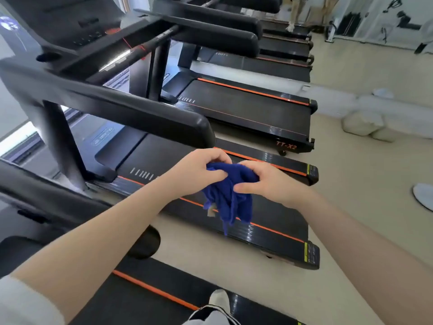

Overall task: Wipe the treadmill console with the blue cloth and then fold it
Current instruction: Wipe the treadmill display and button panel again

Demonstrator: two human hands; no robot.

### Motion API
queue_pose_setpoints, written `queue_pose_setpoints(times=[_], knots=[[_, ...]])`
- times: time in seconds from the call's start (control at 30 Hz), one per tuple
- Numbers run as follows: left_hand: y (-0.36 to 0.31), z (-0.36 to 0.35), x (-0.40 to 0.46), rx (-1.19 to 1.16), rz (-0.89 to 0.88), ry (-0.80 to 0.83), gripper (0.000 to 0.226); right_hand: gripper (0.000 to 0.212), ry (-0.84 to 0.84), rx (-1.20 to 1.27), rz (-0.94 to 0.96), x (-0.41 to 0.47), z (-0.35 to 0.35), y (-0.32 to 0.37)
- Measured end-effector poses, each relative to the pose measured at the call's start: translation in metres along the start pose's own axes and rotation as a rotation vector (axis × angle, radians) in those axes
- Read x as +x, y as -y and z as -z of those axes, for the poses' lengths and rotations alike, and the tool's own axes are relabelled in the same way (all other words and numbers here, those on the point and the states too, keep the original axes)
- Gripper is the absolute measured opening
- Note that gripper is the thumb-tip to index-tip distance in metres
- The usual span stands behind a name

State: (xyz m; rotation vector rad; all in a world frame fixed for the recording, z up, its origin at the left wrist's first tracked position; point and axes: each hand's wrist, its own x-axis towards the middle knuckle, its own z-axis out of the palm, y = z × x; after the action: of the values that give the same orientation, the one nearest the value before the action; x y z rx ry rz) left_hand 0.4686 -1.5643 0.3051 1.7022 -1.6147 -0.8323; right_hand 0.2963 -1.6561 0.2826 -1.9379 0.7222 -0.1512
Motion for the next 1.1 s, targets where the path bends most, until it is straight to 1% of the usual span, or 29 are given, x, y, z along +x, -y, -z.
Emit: queue_pose_setpoints(times=[0.03, 0.1, 0.13, 0.2, 0.27, 0.33, 0.37, 0.43, 0.47, 0.5, 0.57, 0.63, 0.67, 0.7, 0.73, 0.77, 0.8, 0.87, 0.93, 0.97, 1.0, 1.07, 1.1], knots=[[0.001, 0.005, 0.015, 0.007, 0.015, -0.009, 0.021, 0.023, -0.019, 0.001, -0.011, 0.014, 0.011, -0.002], [0.006, 0.014, 0.043, 0.051, 0.043, -0.051, 0.022, 0.020, -0.079, -0.008, -0.020, 0.042, 0.034, -0.007], [0.009, 0.019, 0.055, 0.066, 0.061, -0.081, 0.022, 0.019, -0.106, 0.027, -0.024, 0.055, 0.046, -0.010], [0.015, 0.027, 0.080, 0.099, 0.100, -0.129, 0.024, 0.016, -0.094, 0.218, -0.037, 0.082, 0.070, -0.019], [0.022, 0.033, 0.106, 0.110, 0.142, -0.140, 0.026, 0.023, 0.008, 0.479, -0.064, 0.108, 0.093, -0.033], [0.029, 0.041, 0.134, 0.096, 0.179, -0.151, 0.029, 0.035, 0.163, 0.715, -0.115, 0.139, 0.114, -0.041], [0.032, 0.045, 0.150, 0.078, 0.197, -0.176, 0.030, 0.041, 0.233, 0.777, -0.137, 0.157, 0.125, -0.045], [0.040, 0.052, 0.186, 0.034, 0.243, -0.243, 0.031, 0.053, 0.315, 0.814, -0.165, 0.201, 0.152, -0.052], [0.045, 0.056, 0.204, 0.011, 0.282, -0.275, 0.030, 0.058, 0.341, 0.800, -0.174, 0.225, 0.167, -0.056], [0.052, 0.061, 0.224, -0.015, 0.328, -0.304, 0.027, 0.057, 0.366, 0.763, -0.188, 0.250, 0.183, -0.058], [0.070, 0.070, 0.267, -0.070, 0.409, -0.364, 0.016, 0.041, 0.322, 0.579, -0.216, 0.305, 0.210, -0.062], [0.092, 0.078, 0.312, -0.119, 0.488, -0.438, 0.011, 0.020, 0.158, 0.217, -0.177, 0.362, 0.229, -0.062], [0.102, 0.082, 0.336, -0.149, 0.530, -0.489, 0.012, 0.013, 0.053, 0.033, -0.116, 0.390, 0.236, -0.060], [0.112, 0.087, 0.360, -0.187, 0.581, -0.546, 0.013, 0.011, -0.044, -0.094, -0.047, 0.415, 0.240, -0.056], [0.118, 0.092, 0.381, -0.258, 0.634, -0.613, 0.014, 0.012, -0.099, -0.148, 0.013, 0.435, 0.243, -0.049], [0.123, 0.098, 0.401, -0.362, 0.673, -0.684, 0.013, 0.012, -0.110, -0.131, 0.069, 0.451, 0.246, -0.040], [0.125, 0.106, 0.420, -0.482, 0.693, -0.751, 0.012, 0.012, -0.094, -0.094, 0.124, 0.468, 0.248, -0.032], [0.125, 0.123, 0.452, -0.743, 0.685, -0.870, 0.011, 0.019, 0.007, -0.098, 0.236, 0.495, 0.250, -0.018], [0.124, 0.143, 0.474, -1.041, 0.651, -0.981, 0.019, 0.032, 0.130, -0.130, 0.355, 0.519, 0.248, -0.008], [0.127, 0.153, 0.480, -1.118, 0.637, -1.034, 0.023, 0.037, 0.199, -0.123, 0.414, 0.529, 0.247, -0.003], [0.132, 0.162, 0.483, -1.088, 0.631, -1.073, 0.023, 0.040, 0.284, -0.111, 0.462, 0.541, 0.246, 0.002], [0.149, 0.179, 0.483, -0.864, 0.652, -1.107, 0.018, 0.044, 0.455, -0.071, 0.537, 0.566, 0.245, 0.011], [0.157, 0.189, 0.482, -0.771, 0.656, -1.117, 0.020, 0.041, 0.500, -0.055, 0.554, 0.580, 0.244, 0.015]])
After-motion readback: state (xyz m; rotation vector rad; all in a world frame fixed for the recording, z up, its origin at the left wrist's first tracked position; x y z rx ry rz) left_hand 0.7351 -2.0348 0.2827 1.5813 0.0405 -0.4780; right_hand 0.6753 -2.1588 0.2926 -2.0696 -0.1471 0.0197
